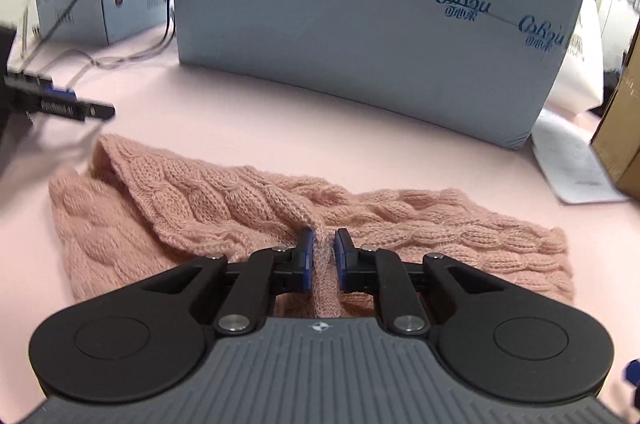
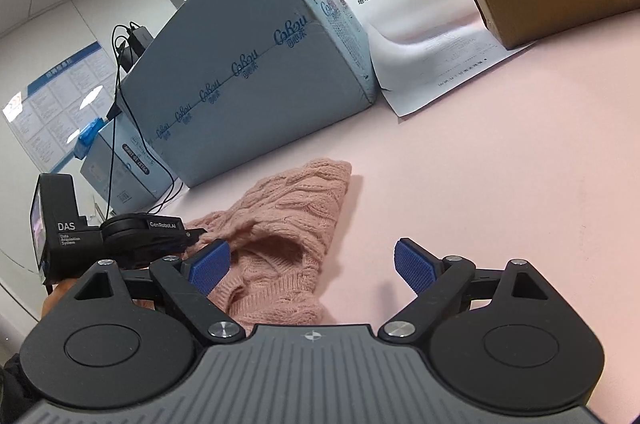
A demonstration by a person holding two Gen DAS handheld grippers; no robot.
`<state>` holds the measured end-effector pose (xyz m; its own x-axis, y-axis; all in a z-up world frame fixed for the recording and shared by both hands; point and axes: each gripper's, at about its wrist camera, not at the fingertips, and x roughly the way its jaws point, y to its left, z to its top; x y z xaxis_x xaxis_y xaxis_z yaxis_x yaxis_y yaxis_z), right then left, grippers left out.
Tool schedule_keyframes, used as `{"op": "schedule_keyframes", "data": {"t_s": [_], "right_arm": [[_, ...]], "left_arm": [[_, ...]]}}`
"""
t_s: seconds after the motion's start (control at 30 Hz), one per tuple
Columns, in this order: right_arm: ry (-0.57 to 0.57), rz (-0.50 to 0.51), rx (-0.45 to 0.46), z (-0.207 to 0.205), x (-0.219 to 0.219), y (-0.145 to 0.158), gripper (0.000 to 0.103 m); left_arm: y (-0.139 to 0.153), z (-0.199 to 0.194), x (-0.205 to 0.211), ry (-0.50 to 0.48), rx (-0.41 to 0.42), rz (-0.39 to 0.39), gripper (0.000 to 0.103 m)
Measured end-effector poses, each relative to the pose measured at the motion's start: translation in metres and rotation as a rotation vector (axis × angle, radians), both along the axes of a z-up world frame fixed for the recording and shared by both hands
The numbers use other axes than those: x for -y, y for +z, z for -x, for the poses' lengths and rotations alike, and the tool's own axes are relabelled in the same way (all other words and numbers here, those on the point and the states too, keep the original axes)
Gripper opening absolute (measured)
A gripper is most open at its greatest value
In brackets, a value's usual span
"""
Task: Fold clothes
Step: 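Pinch the folded sweater with the left gripper while the right gripper smooths the sleeve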
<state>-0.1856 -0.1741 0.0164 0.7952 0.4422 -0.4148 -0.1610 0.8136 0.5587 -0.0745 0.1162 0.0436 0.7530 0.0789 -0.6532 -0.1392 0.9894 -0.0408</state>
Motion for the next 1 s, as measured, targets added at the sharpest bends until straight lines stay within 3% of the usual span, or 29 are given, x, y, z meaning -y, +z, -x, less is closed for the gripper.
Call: {"op": "schedule_keyframes", "data": {"t_s": [0.13,0.23,0.27,0.3,0.37,0.4,0.5,0.6,0.67,0.73,0.83,0.9,1.0], "right_arm": [[-0.010,0.015,0.001,-0.001,-0.001,-0.001,0.089],[-0.023,0.022,0.013,-0.003,-0.002,-0.005,0.089],[-0.038,0.032,0.030,-0.004,-0.002,-0.007,0.089],[-0.058,0.040,0.043,-0.004,-0.001,-0.009,0.089],[-0.101,0.052,0.061,-0.003,0.002,-0.014,0.089],[-0.101,0.033,0.055,-0.005,0.004,-0.017,0.090],[-0.064,-0.053,0.022,-0.012,0.014,-0.026,0.093],[-0.044,-0.073,0.030,-0.016,0.016,-0.026,0.099],[-0.027,-0.080,0.032,-0.018,0.016,-0.027,0.103],[-0.023,-0.085,0.033,-0.018,0.017,-0.027,0.103],[-0.023,-0.087,0.032,-0.018,0.016,-0.027,0.103],[-0.023,-0.092,0.033,-0.017,0.016,-0.027,0.103],[-0.023,-0.095,0.033,-0.017,0.016,-0.027,0.103]], "left_arm": [[-0.006,0.001,0.002,-0.005,-0.001,-0.047,0.011],[0.000,-0.002,-0.001,0.008,-0.006,-0.021,0.014],[0.005,-0.002,-0.003,0.018,0.001,-0.001,0.019],[0.012,-0.002,-0.006,0.041,0.024,0.031,0.028],[0.029,0.000,-0.008,0.080,0.118,0.081,0.096],[0.042,0.004,-0.007,0.114,0.223,0.112,0.101],[0.062,0.012,0.008,0.174,0.440,0.149,0.103],[0.057,0.018,0.027,0.085,0.525,0.213,0.103],[0.042,0.021,0.041,-0.002,0.495,0.193,0.103],[0.021,0.023,0.054,-0.095,0.394,0.185,0.103],[0.006,0.022,0.057,-0.212,0.285,0.307,0.103],[0.005,0.021,0.056,-0.245,0.275,0.356,0.103],[0.006,0.023,0.051,-0.233,0.293,0.361,0.103]]}}
